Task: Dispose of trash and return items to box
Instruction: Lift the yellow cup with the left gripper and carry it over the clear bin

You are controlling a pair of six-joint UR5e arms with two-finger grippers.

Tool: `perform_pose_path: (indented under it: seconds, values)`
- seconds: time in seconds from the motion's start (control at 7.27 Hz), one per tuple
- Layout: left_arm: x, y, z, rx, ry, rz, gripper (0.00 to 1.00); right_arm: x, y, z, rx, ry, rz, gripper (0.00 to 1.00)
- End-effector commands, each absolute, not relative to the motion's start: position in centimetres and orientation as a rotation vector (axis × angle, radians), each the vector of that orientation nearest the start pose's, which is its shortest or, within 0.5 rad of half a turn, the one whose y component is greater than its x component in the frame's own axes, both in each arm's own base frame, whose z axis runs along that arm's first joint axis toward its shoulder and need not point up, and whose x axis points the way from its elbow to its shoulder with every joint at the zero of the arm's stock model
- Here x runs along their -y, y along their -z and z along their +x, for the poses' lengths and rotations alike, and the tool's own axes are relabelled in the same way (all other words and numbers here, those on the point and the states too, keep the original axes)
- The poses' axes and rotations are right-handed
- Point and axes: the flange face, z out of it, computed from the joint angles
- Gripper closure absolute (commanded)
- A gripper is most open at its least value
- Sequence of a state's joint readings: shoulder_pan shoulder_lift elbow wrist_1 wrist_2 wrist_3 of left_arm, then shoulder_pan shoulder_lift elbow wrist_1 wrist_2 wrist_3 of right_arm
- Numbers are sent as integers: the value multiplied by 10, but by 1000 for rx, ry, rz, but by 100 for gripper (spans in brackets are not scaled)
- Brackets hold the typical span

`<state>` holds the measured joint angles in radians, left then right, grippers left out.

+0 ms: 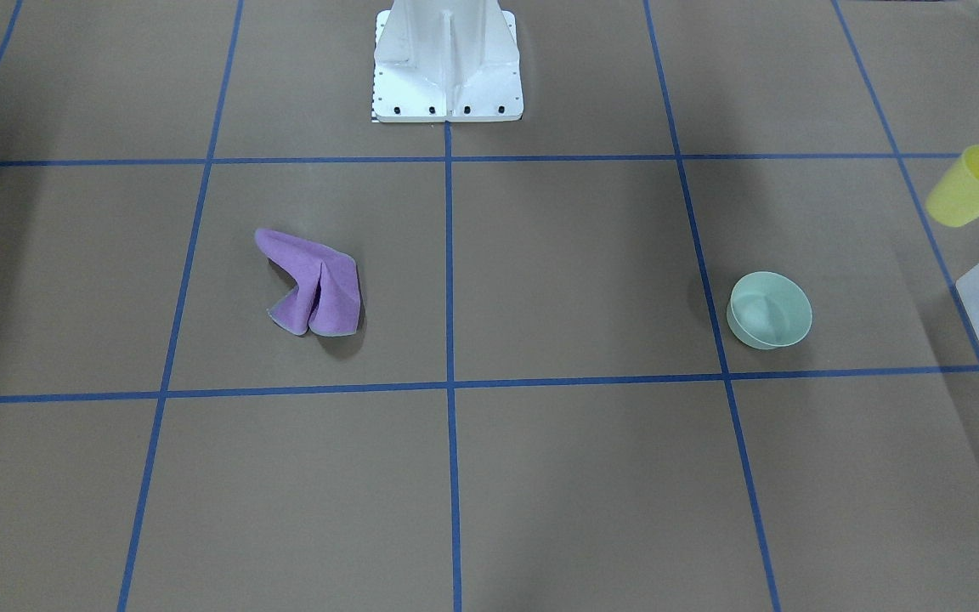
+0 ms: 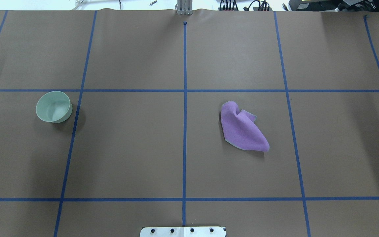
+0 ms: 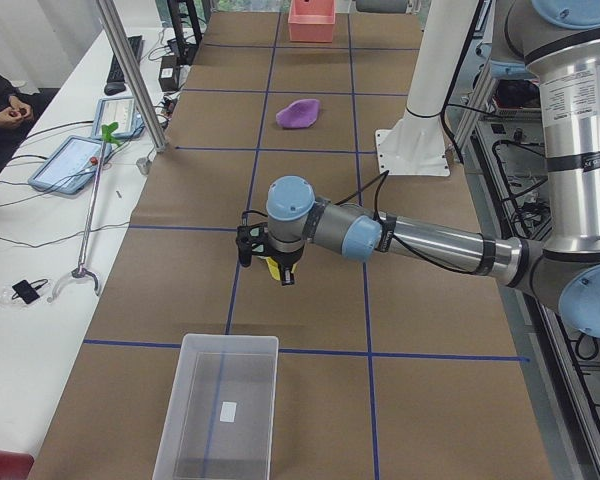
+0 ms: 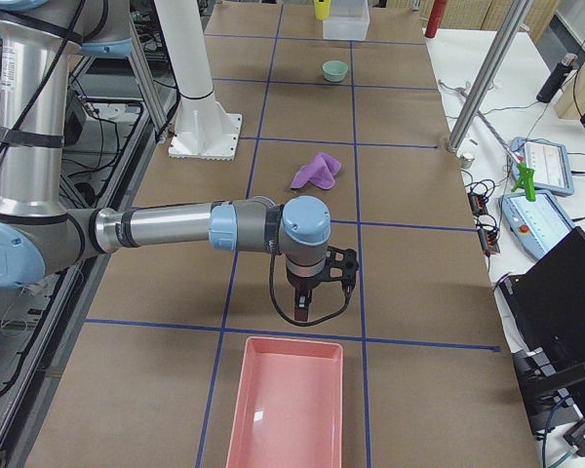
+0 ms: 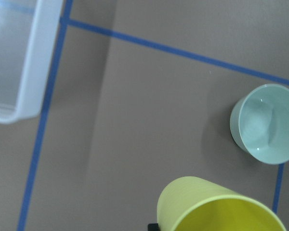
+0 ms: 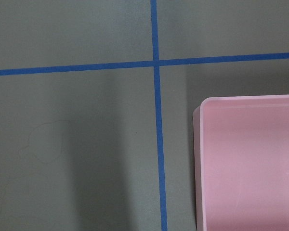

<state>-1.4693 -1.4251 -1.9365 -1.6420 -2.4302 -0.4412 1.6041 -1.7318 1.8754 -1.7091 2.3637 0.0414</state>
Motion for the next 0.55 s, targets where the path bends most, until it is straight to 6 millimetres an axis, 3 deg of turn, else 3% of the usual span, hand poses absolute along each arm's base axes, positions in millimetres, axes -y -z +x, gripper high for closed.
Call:
perform_pose_path:
  seconds: [0.0,0.14,0.41]
  values:
    - [490,-543,-82,-844,157,68,100,419,-594,76,793,-66,5,0]
    - [510,-559,-110,-779,153,90,100,419,-593,76,793,-65,7,0]
    - [539,-628,-147,-765,166,46,100,420,-591,75,793,-64,10,0]
